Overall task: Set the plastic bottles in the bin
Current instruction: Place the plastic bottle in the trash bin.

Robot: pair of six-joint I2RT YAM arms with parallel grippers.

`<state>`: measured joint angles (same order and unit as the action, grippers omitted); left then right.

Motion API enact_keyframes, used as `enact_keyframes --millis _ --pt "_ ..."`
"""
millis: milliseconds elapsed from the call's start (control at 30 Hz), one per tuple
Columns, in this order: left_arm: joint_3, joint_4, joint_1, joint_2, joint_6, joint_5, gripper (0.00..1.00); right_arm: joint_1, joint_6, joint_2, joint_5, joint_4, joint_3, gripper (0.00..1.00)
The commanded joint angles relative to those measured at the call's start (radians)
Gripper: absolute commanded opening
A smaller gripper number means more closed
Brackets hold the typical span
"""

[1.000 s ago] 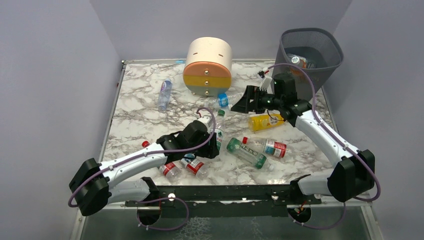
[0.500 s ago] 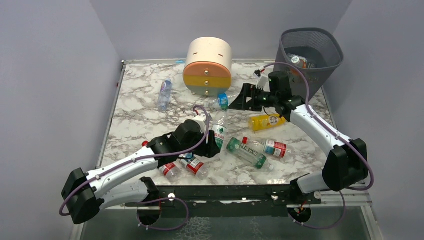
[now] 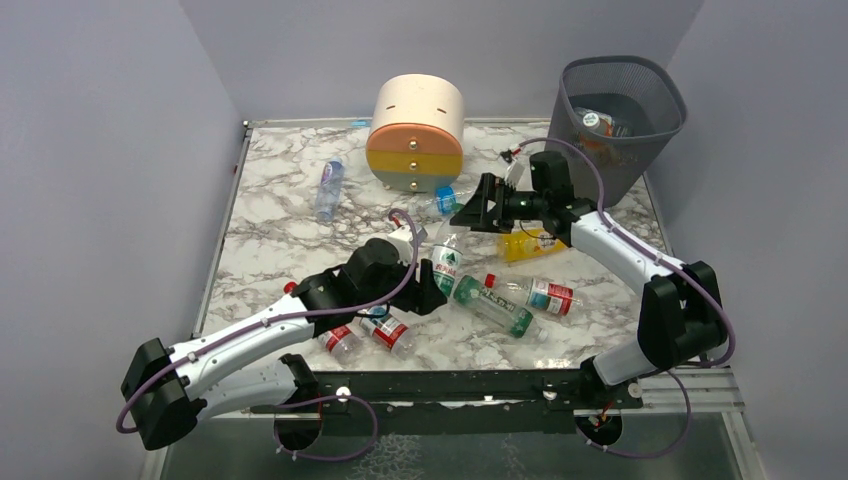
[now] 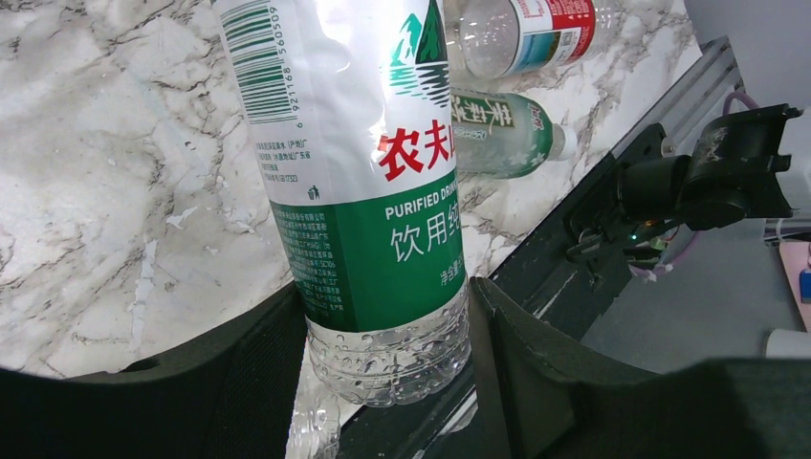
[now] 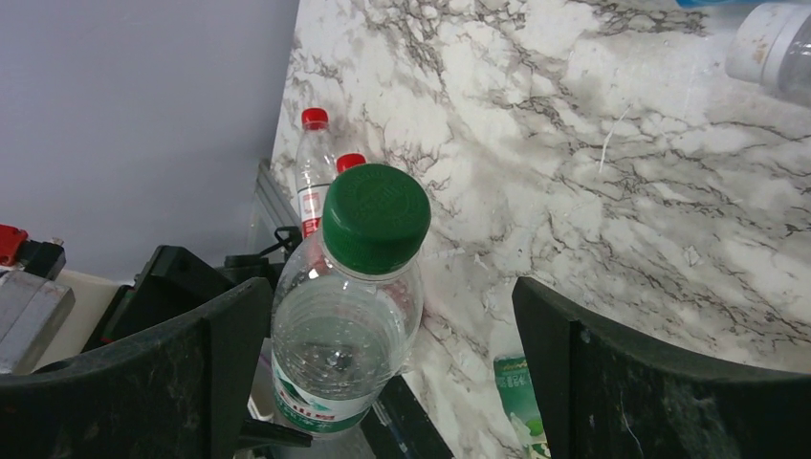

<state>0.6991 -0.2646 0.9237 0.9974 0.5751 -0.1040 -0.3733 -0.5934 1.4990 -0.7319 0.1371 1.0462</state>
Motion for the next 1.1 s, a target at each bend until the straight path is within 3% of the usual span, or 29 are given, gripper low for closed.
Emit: enact_keyframes --millis 0,433,800,1067 --pt "0.019 0.071 0.010 -0.010 -0.019 -0.034 0.50 -0.002 -0.047 0.010 -0.078 -0.092 -0.043 1.00" --pt "0.014 0.106 0.016 0.028 -0.030 -0.026 0.50 -0.024 -0.081 0.016 -0.123 -0.142 -0.080 1.00" --pt "0.008 0.130 0.017 0.051 -0.035 -0.002 0.50 -0.044 -0.090 0.030 -0.143 -0.157 -0.083 0.76" --pt "0.019 0.108 0.017 0.057 -0.034 0.029 0.67 -0.046 -0.050 0.016 -0.104 -0.097 -0.053 0.62"
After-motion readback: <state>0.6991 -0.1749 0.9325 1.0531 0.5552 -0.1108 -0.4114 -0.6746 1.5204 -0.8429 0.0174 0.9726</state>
